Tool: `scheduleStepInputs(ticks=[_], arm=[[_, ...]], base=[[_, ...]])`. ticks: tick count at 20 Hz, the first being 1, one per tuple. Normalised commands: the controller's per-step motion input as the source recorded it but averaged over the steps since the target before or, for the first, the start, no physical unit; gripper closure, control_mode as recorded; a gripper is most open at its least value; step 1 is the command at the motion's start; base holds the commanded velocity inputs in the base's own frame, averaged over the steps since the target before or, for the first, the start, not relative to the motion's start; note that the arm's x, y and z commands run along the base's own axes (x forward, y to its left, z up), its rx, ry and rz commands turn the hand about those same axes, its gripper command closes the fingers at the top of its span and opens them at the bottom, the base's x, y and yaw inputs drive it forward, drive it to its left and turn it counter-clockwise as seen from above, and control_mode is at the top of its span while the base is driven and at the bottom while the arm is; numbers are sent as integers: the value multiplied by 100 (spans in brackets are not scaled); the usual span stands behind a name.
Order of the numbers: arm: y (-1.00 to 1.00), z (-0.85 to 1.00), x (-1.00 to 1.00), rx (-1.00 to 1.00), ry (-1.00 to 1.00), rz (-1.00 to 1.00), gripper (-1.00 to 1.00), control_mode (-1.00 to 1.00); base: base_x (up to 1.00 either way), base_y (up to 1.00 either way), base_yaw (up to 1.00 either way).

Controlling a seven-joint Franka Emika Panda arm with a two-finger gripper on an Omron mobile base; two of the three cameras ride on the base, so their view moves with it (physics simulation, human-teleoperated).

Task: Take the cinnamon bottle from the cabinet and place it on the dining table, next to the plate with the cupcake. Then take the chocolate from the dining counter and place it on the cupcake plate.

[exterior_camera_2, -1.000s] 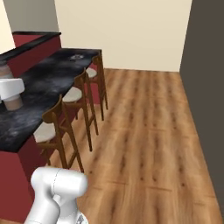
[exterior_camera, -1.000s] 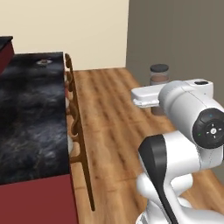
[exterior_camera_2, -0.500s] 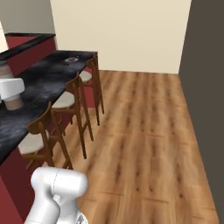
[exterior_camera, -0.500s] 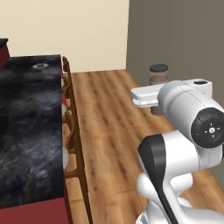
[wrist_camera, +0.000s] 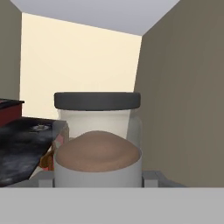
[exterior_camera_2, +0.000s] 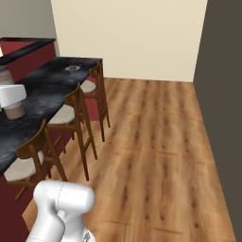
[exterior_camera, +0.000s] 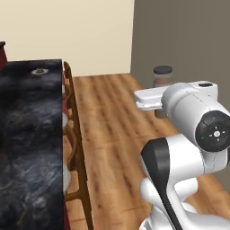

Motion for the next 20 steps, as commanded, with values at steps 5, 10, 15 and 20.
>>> scheduleStepInputs(ticks=[5, 10, 15, 20], arm=[[0, 0, 0, 0, 0, 0, 100, 100], [0, 0, 0, 0, 0, 0, 100, 100], [0, 0, 0, 0, 0, 0, 100, 100], [0, 0, 0, 0, 0, 0, 100, 100]], base=[[44, -19, 0], [42, -13, 0], [52, -12, -2], [43, 5, -26]])
